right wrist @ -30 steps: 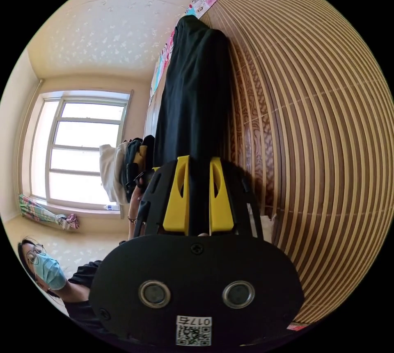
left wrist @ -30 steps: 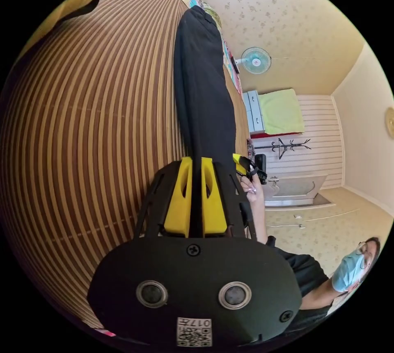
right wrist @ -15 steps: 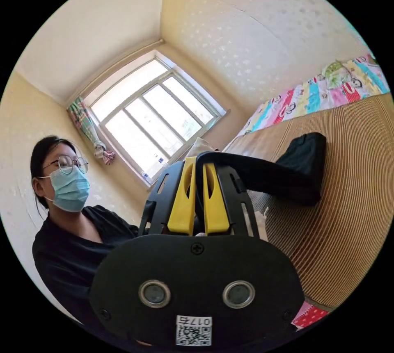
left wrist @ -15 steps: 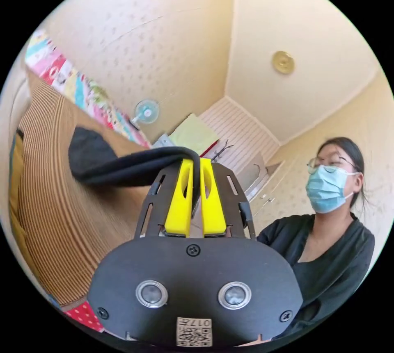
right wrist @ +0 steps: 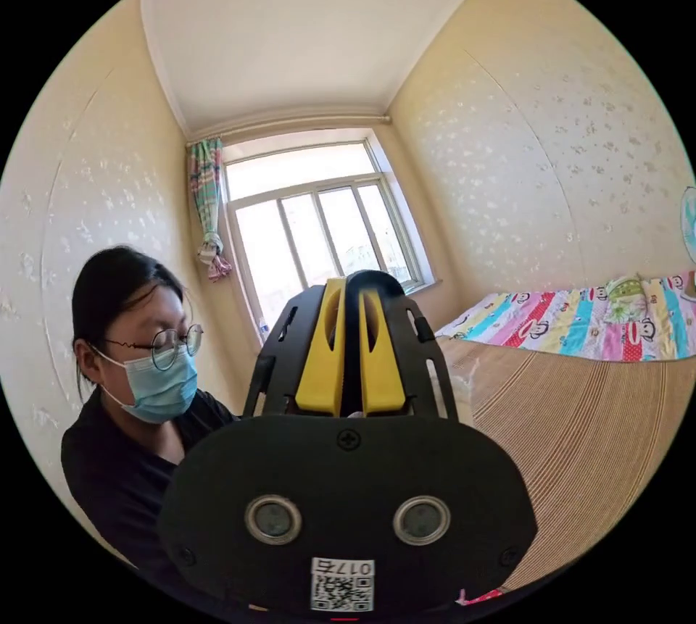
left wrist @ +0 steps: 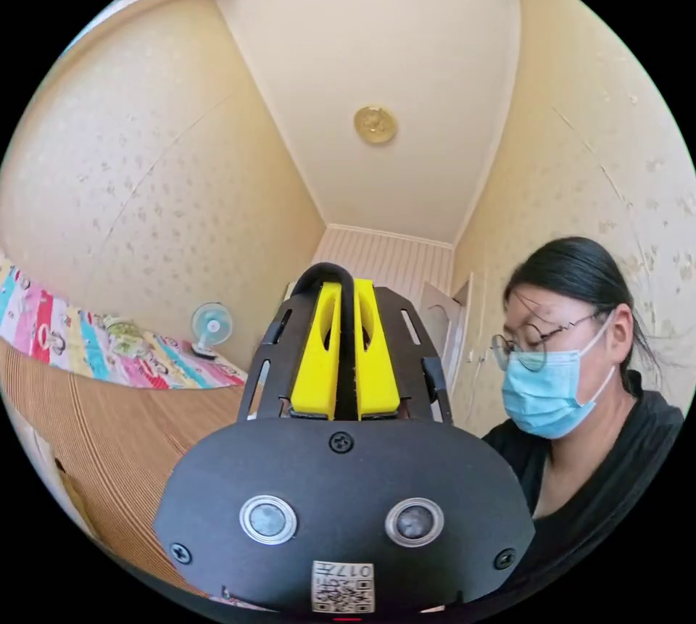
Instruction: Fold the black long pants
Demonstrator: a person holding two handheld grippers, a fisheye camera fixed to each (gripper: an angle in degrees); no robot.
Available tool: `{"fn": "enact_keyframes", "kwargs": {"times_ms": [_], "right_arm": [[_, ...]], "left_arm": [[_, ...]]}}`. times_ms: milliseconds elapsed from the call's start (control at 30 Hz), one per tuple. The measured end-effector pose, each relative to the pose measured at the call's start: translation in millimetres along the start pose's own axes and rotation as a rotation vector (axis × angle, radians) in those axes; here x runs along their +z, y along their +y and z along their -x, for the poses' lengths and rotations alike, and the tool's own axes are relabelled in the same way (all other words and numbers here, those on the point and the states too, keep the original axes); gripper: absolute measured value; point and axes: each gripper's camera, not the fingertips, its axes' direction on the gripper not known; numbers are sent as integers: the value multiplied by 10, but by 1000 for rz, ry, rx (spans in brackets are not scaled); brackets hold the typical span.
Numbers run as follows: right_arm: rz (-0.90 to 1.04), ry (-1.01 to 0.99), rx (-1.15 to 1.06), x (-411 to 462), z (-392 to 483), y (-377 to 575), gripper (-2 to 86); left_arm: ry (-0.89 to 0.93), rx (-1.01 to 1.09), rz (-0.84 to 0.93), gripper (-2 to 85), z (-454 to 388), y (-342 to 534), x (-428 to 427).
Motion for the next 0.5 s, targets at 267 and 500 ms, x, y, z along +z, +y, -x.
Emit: {"fn": "enact_keyframes", "kwargs": {"times_ms": [267, 500], "right_arm": [[128, 310, 28, 1093, -1598, -39, 7], [356, 257, 109, 1114, -1626, 1596, 11]], "left_arm": [[-247, 2, 168, 18, 1513, -1, 776], [-208, -278, 453, 28, 2337, 1640, 365]]}}
